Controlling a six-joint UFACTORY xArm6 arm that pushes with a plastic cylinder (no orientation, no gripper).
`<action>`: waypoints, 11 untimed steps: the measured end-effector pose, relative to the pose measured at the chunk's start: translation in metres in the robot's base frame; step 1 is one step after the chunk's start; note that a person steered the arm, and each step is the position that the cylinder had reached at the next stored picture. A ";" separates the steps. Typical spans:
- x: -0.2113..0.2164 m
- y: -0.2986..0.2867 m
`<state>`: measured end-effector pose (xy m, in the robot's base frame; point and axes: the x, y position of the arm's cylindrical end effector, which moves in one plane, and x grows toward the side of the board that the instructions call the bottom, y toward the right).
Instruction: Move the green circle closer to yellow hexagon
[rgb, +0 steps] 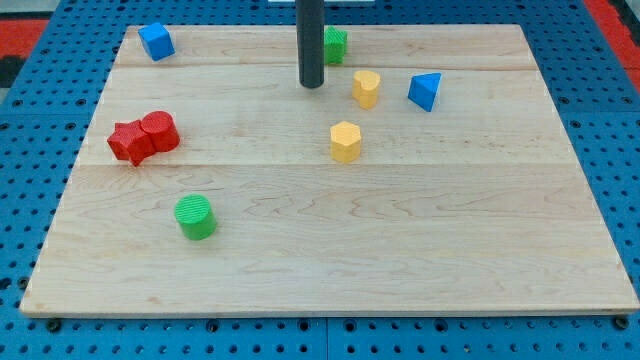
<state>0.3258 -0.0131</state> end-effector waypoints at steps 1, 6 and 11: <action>0.053 -0.014; 0.202 -0.081; 0.085 0.019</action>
